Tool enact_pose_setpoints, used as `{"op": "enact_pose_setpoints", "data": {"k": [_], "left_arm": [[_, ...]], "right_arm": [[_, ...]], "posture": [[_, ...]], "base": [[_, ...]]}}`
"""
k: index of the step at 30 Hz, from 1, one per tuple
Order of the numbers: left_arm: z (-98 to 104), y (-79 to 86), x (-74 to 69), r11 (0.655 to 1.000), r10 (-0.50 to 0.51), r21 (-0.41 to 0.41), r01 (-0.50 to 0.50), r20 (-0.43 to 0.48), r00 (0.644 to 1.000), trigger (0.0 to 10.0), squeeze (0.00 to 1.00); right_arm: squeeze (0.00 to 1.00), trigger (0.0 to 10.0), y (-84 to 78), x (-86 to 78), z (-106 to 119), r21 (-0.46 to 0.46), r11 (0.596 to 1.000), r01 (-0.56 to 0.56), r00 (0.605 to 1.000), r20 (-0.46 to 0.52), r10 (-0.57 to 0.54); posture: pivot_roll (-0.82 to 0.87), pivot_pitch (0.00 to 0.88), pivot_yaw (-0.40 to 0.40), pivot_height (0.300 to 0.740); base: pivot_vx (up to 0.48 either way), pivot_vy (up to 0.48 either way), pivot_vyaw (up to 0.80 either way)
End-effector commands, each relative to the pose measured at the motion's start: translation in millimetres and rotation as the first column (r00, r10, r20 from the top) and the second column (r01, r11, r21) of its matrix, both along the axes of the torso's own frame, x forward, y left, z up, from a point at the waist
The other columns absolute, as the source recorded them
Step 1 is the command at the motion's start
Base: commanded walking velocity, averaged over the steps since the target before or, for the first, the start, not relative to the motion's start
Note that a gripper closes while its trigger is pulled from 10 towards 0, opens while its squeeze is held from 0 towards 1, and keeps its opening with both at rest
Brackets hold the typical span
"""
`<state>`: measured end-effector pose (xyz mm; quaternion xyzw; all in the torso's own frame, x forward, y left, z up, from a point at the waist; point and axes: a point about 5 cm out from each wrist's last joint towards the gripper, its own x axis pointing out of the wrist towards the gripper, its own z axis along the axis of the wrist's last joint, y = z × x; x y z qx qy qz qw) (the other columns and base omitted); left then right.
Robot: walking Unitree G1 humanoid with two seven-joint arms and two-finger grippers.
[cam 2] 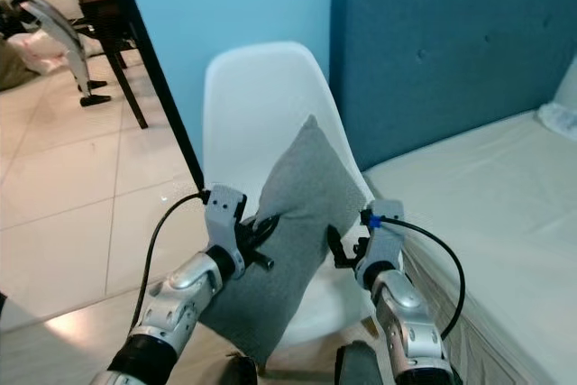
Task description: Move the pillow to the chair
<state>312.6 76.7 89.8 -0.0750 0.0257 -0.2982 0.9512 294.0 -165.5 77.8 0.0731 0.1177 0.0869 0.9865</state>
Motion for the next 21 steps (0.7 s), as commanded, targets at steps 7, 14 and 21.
{"op": "enact_pose_setpoints", "data": {"k": [7, 14, 21], "left_arm": [[26.5, -0.7, 13.5, 1.000, 0.025, -0.023, -0.022, 0.132, 0.991, 10.0, 0.00], [35.1, 3.7, 23.4, 0.996, 0.080, -0.036, -0.076, 0.150, 0.985, 10.0, 0.00], [44.8, 25.4, 45.9, 0.956, 0.288, -0.085, -0.280, 0.114, 0.951, 10.0, 0.00]], "right_arm": [[0.00, 10.0, 4.3, -1.6, -2.5, 0.000, 1.000, 0.001, 1.000, -0.017, -0.001], [0.00, 10.0, 3.7, -2.9, -0.6, 0.010, 1.000, 0.006, 1.000, 0.000, -0.006], [0.00, 10.0, 3.7, -4.6, 1.9, 0.025, 1.000, 0.010, 1.000, 0.021, -0.011]], "posture": [[-0.16, 0.088, 0.074, 0.592], [-0.16, 0.090, 0.075, 0.582], [-0.17, 0.094, 0.082, 0.582]], "base": [[0.000, 0.000, 0.00], [0.000, 0.000, 0.00], [0.000, 0.000, 0.00]]}}
